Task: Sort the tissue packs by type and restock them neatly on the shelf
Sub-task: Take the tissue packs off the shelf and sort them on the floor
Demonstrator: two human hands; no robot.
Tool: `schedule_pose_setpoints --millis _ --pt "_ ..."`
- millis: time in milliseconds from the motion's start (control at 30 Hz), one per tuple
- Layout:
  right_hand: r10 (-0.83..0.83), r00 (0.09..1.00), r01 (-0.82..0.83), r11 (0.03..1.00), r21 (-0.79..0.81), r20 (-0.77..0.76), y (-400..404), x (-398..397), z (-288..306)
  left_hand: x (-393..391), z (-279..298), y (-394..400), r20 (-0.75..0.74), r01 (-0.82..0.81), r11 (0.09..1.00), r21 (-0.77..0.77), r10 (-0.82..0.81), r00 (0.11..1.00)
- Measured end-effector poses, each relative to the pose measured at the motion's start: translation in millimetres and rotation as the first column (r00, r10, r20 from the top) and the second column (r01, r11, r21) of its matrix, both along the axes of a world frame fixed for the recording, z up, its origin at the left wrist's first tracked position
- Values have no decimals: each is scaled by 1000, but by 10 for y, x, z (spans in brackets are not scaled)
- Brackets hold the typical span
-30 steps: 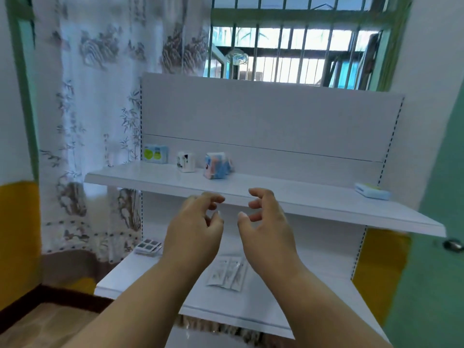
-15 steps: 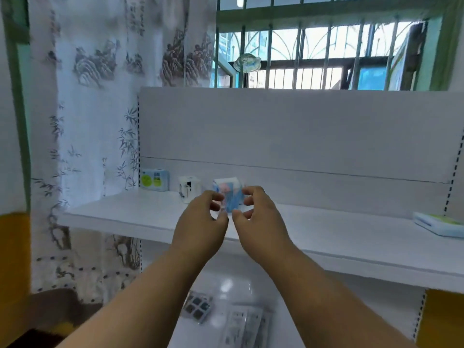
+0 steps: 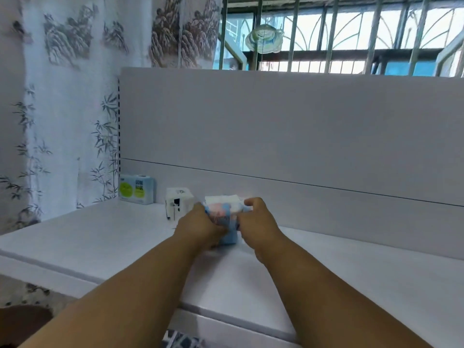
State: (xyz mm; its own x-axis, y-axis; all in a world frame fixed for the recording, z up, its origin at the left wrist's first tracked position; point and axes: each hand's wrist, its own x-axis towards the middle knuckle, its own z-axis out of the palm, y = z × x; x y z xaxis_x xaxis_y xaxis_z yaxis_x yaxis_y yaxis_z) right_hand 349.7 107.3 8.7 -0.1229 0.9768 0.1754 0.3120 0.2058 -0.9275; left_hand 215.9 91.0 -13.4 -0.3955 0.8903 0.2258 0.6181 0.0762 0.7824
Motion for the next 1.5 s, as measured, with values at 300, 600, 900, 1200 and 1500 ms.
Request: schedule_pose_setpoints --millis 300,600,900,1200,1500 --pt "-103 741 -208 904 372 664 826 -19 14 -153 89 107 425 -249 936 248 126 897" --pt "-330 430 -331 808 487 840 1102 -200 -84 -66 56 157 356 -336 918 210 248 901" --pt "-127 663 -251 890 379 738 775 142 -29 101 122 -207 422 -307 932 192 204 883" --pt "218 841 -221 974 53 -496 -633 1042 94 539 287 -1119 565 -52 971 233 -92 820" --pt "102 684 -236 968 -87 -723 -2309 2205 -570 1460 -109 -2289 668 437 884 166 -427 609"
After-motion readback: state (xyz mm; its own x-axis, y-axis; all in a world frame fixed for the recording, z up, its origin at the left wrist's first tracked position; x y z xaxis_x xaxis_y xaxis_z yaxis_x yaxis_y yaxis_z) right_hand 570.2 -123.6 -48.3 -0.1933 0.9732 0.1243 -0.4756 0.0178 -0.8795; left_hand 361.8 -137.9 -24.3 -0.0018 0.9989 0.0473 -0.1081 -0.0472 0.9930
